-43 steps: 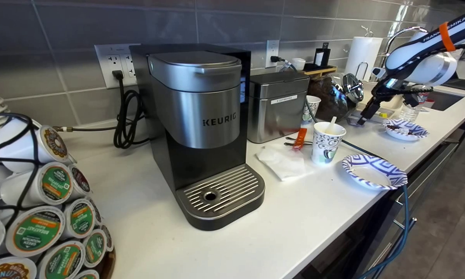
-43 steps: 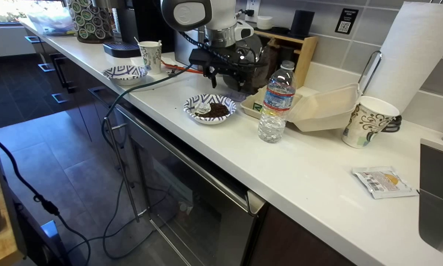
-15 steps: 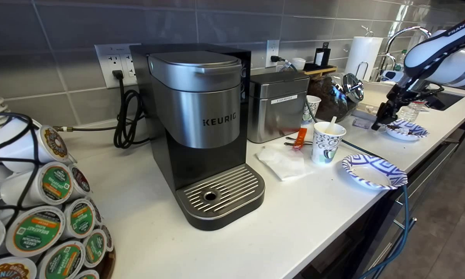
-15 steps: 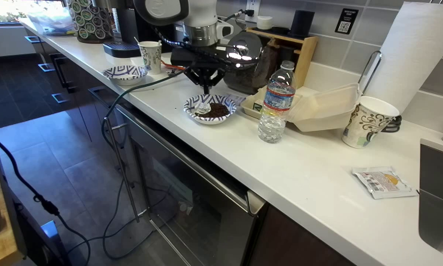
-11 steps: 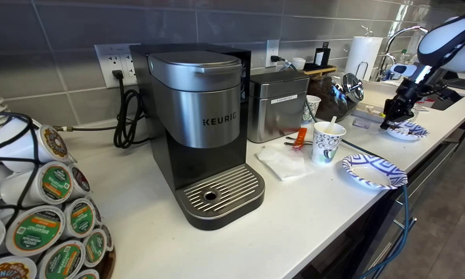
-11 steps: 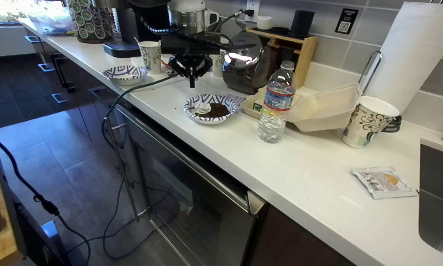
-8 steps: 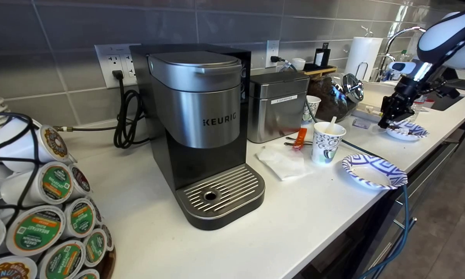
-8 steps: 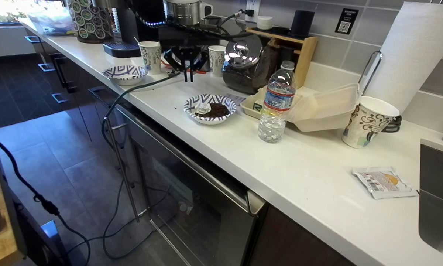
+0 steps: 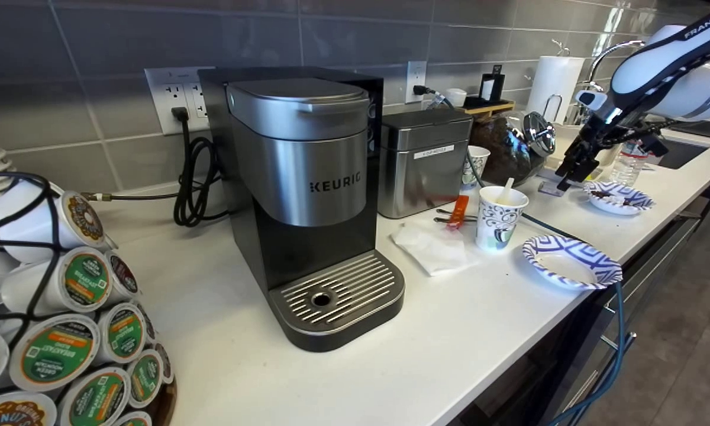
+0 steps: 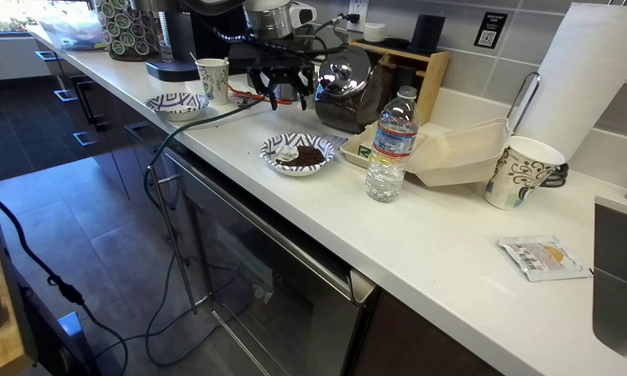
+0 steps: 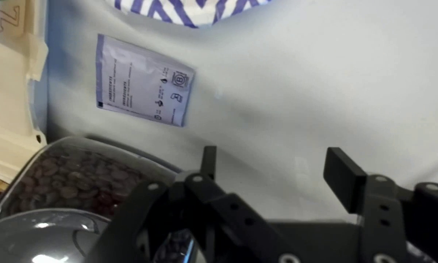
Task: Pick up the small grey sachet close to the coffee jug and put it on the empty white plate
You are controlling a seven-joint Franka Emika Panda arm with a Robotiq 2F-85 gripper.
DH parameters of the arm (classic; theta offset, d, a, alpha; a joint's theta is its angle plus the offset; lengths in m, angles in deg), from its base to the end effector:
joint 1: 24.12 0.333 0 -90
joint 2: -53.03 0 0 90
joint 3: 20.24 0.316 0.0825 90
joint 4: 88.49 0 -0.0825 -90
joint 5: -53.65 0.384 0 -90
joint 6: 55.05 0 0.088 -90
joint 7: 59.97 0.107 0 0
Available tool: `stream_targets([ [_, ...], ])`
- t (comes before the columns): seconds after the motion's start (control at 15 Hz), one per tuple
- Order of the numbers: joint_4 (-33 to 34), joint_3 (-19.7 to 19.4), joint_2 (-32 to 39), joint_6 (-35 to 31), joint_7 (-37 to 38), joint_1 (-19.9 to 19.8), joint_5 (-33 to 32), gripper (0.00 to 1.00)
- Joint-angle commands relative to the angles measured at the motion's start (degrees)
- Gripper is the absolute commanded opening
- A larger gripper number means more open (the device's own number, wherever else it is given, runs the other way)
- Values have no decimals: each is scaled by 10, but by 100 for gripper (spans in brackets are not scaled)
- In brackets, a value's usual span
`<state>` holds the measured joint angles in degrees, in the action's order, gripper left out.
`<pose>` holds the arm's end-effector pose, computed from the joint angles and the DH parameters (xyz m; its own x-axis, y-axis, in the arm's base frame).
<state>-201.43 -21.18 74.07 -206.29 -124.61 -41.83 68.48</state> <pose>0.6038 -0.2101 0.3144 0.7800 0.5597 0.2800 0.5321 -0.8286 0.1739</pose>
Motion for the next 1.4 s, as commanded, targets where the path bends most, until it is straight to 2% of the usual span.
stream_targets([
  [0.0,47,-18,41,-1,93,7,-16,100],
  [0.53,146,-26,121,24,174,1,-87,100],
  [0.8,194,-21,160,35,209,-5,-102,99],
  [1.0,222,-23,182,47,233,-6,-113,85],
  [1.13,238,-22,192,58,246,-9,-117,83],
  [1.33,255,-24,207,72,265,-8,-125,56],
])
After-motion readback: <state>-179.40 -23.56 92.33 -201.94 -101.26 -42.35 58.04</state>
